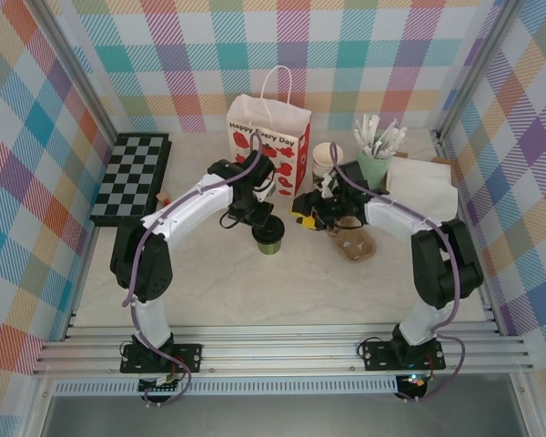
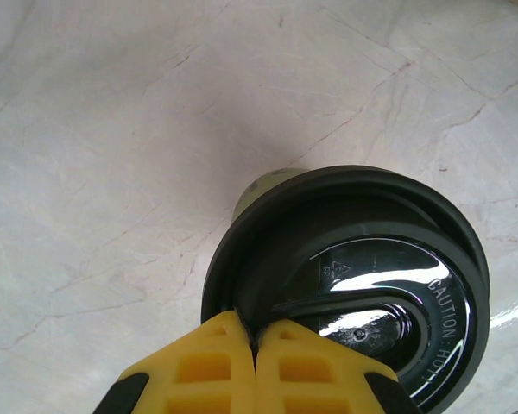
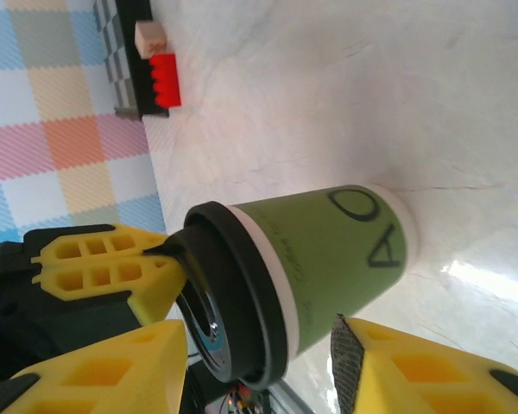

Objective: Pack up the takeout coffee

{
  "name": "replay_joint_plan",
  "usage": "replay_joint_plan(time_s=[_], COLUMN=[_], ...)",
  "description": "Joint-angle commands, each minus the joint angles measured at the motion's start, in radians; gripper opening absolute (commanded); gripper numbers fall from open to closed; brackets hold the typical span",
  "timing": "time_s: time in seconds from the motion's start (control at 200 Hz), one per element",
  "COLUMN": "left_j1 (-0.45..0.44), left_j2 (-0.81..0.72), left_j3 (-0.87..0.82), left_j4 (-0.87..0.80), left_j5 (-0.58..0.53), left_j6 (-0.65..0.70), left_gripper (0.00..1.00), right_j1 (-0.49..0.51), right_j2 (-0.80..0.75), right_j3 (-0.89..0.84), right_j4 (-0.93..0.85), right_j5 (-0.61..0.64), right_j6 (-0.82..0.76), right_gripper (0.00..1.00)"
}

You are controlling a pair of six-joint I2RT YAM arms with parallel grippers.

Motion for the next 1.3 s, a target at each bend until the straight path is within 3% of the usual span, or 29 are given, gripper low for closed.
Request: replay_joint_plan(time_s=[0.0, 0.14, 0.285, 0.685, 0.945, 1.295], left_j1=[0.004, 0.004, 0.002, 0.002, 0.007, -0.012], left_j2=[0.035, 0.039, 0.033, 0.001, -0.055, -0.060], left_j3=[0.021, 0.016, -0.015, -0.315, -0.235, -0.184], left_j4=[-0.029, -0.025, 0.002, 0.171, 0.138, 0.143], left_j5=[0.007, 0.015, 0.029, 0.083, 0.023, 0.040], left_j6=[0.116, 0.112, 0.093, 0.007, 0.060, 0.112], left_gripper=[0.00, 0.00, 0.00, 0.00, 0.00, 0.00], right_j1=[0.011, 0.031, 0.061, 0.104, 0.094, 0.100], right_j2=[0.068, 0.125, 0.151, 0.197, 0.110, 0.236], right_j3=[0.055, 0.081, 0.060, -0.131, 0.101, 0.257], right_j4=[-0.085, -0.085, -0.064, -0.109, -0.164, -0.192], right_j5=[-0.093, -0.138, -0.105, 0.128, 0.074, 0.010], right_j6=[-0.061, -0.066, -0.041, -0.035, -0.058, -0.085], right_gripper=[0.48, 0.44, 0.37, 0.30, 0.35, 0.37])
